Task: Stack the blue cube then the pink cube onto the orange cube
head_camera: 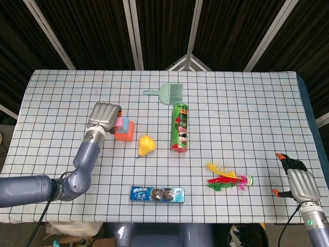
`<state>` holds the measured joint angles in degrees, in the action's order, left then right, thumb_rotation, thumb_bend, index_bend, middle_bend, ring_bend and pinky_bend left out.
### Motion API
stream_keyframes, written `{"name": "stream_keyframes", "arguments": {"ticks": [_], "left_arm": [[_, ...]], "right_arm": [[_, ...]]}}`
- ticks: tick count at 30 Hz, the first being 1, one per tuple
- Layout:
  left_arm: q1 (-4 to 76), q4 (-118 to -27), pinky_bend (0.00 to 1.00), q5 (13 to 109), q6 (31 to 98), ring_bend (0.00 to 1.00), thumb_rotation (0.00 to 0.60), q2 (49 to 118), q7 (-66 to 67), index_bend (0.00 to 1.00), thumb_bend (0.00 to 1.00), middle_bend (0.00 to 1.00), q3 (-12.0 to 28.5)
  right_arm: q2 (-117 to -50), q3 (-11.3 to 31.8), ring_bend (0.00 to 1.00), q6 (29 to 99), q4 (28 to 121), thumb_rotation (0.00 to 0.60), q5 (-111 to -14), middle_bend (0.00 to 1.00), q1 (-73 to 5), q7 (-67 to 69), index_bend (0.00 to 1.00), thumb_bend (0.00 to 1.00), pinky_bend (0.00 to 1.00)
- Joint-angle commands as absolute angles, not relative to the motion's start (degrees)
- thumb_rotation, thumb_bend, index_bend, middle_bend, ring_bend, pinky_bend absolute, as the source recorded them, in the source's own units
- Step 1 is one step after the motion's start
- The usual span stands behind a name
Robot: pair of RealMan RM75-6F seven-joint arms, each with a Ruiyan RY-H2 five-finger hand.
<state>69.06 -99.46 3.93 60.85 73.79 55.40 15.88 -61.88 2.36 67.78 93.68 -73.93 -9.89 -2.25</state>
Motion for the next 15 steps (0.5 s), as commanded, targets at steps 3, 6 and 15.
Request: {"name": "stream_keyframes", "arguments": {"ticks": [3, 6, 15], "left_arm": [[69.5, -98.7, 0.79, 3.4, 60.5, 0.65, 0.600, 73.9, 55.1, 0.46, 0.38, 0.75, 15.5], [70.0, -98.1, 0.79, 2.9, 60.2, 0.65, 0.600, 74.1, 55.1, 0.46, 0.38, 0.75, 15.4], [71.3, -96.7, 0.79, 2.2, 59.7, 0.65, 0.600, 75.2, 55.4, 0.46, 0.38, 0.75, 14.4]], "right_arm": [[-61.8, 2.3, 0.13, 67.7, 93.7, 0.600, -74.0, 0.10, -9.9, -2.3, 0.04, 0.17, 0.10], [-61.8, 2.3, 0.13, 67.7, 93.7, 0.600, -73.9, 0.10, -9.9, -2.3, 0.04, 0.17, 0.10], [-61.8, 2.3, 0.13, 67.5, 93.7, 0.600, -73.7, 0.10, -10.0, -2.2, 0.04, 0.17, 0.10]]}}
